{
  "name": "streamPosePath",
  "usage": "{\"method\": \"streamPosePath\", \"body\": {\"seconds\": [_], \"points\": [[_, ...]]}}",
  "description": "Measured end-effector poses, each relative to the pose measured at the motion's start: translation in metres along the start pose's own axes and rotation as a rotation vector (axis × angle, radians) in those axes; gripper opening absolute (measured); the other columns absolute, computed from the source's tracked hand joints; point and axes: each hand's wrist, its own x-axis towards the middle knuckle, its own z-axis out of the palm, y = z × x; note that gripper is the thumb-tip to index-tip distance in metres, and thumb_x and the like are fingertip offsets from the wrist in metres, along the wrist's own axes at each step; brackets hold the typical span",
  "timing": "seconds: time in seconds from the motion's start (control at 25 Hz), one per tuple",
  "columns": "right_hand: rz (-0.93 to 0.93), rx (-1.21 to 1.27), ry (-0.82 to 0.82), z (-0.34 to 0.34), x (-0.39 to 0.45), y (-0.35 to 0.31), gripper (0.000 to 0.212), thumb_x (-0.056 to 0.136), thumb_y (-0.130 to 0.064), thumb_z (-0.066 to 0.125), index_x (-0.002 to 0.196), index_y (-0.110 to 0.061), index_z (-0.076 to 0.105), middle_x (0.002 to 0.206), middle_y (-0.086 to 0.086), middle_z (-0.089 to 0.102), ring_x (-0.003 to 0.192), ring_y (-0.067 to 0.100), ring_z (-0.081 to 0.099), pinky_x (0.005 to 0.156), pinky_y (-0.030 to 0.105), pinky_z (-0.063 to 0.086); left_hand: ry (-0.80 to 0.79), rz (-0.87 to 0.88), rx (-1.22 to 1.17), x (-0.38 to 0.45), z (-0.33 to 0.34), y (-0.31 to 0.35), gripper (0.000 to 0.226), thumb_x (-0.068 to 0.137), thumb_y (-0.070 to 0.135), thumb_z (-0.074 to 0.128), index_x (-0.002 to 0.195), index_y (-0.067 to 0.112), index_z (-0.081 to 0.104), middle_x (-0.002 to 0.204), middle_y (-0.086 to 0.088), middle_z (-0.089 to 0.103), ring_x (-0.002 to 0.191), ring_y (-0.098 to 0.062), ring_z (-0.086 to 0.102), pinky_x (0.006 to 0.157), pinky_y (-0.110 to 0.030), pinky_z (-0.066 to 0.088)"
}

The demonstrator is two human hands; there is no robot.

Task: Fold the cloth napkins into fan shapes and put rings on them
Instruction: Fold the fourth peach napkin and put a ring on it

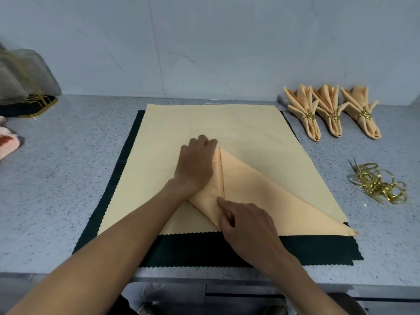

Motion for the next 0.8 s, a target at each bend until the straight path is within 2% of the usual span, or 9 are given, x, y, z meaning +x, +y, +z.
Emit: {"method": "streamPosePath", "body": {"seconds": [0.08, 0.2, 0.28, 0.36, 0.44, 0.52, 0.56, 0.64, 0.8], "points": [[-0.001, -0.014, 0.006, 0.0, -0.001, -0.001, 0.04, 0.101, -0.031, 0.039, 0.14, -0.03, 0.049, 0.093, -0.009, 0.066, 0.083, 0.01, 0.054, 0.076, 0.032, 0.047, -0.147, 0.13, 0.038, 0.001, 0.005, 0.002, 0.042, 0.103, 0.026, 0.034, 0.143, 0.018, 0.044, 0.153, -0.002, 0.038, 0.14, -0.025, 0.033, 0.111, -0.043, 0.023], [-0.01, -0.041, 0.013, 0.003, -0.002, -0.002, 0.044, 0.102, -0.033, 0.037, 0.145, -0.031, 0.043, 0.096, -0.01, 0.066, 0.084, 0.01, 0.054, 0.075, 0.03, 0.045, -0.447, 0.062, 0.009, 0.005, 0.01, -0.003, 0.057, 0.105, 0.044, 0.014, 0.157, 0.023, 0.008, 0.165, 0.008, 0.002, 0.151, -0.014, -0.001, 0.12, -0.05, -0.003], [-0.005, -0.062, 0.007, 0.003, 0.0, 0.0, 0.044, 0.102, -0.034, 0.037, 0.146, -0.031, 0.042, 0.095, -0.01, 0.065, 0.084, 0.009, 0.054, 0.076, 0.03, 0.046, -0.501, 0.084, 0.014, 0.007, 0.01, -0.003, 0.06, 0.103, 0.05, 0.01, 0.157, 0.025, -0.002, 0.165, 0.009, -0.006, 0.151, -0.012, -0.009, 0.12, -0.051, -0.008], [0.0, -0.058, 0.005, 0.002, -0.001, 0.001, 0.045, 0.102, -0.034, 0.037, 0.147, -0.031, 0.042, 0.094, -0.01, 0.065, 0.084, 0.009, 0.053, 0.075, 0.029, 0.045, -0.426, 0.11, -0.011, 0.008, 0.003, -0.001, 0.062, 0.104, 0.049, 0.012, 0.158, 0.022, 0.0, 0.165, 0.005, -0.007, 0.15, -0.014, -0.012, 0.12, -0.049, -0.01], [-0.001, -0.055, -0.002, 0.001, -0.002, -0.002, 0.045, 0.102, -0.033, 0.038, 0.146, -0.03, 0.043, 0.092, -0.01, 0.065, 0.082, 0.01, 0.052, 0.072, 0.029, 0.044, -0.171, 0.079, -0.046, -0.008, -0.011, 0.006, 0.057, 0.104, 0.039, 0.025, 0.155, 0.012, 0.022, 0.164, -0.005, 0.011, 0.151, -0.023, 0.003, 0.121, -0.047, 0.001], [-0.023, -0.072, 0.004, 0.0, 0.0, -0.002, 0.036, 0.1, -0.03, 0.04, 0.133, -0.03, 0.055, 0.082, -0.009, 0.062, 0.074, 0.011, 0.051, 0.067, 0.032, 0.042, 0.063, 0.045, -0.119, -0.048, -0.027, 0.021, 0.037, 0.097, 0.025, 0.044, 0.127, 0.01, 0.059, 0.141, -0.007, 0.053, 0.133, -0.029, 0.04, 0.109, -0.04, 0.03], [-0.031, -0.072, 0.002, 0.0, 0.001, 0.001, 0.027, 0.099, -0.028, 0.041, 0.115, -0.028, 0.063, 0.076, -0.01, 0.061, 0.07, 0.01, 0.051, 0.065, 0.033, 0.041, 0.087, 0.051, -0.173, -0.075, -0.032, 0.03, 0.024, 0.094, 0.02, 0.051, 0.11, 0.012, 0.067, 0.122, -0.003, 0.062, 0.115, -0.024, 0.05, 0.097, -0.034, 0.038], [-0.025, 0.001, 0.001, -0.001, 0.001, 0.005, 0.02, 0.096, -0.022, 0.046, 0.09, -0.023, 0.065, 0.07, -0.01, 0.061, 0.066, 0.008, 0.054, 0.063, 0.032, 0.042, 0.034, 0.087, -0.269, -0.122, -0.037, 0.044, 0.017, 0.092, 0.013, 0.057, 0.105, 0.013, 0.068, 0.106, 0.002, 0.064, 0.098, -0.015, 0.052, 0.085, -0.027, 0.045], [0.173, 0.491, 0.028, -0.015, -0.002, 0.012, 0.021, 0.094, -0.012, 0.053, 0.105, -0.029, 0.059, 0.068, -0.003, 0.066, 0.065, 0.011, 0.064, 0.065, 0.03, 0.056, 0.016, 0.086, -0.282, -0.15, -0.032, 0.055, 0.018, 0.094, 0.025, 0.053, 0.098, 0.02, 0.069, 0.096, 0.007, 0.064, 0.088, -0.01, 0.053, 0.075, -0.029, 0.052]]}}
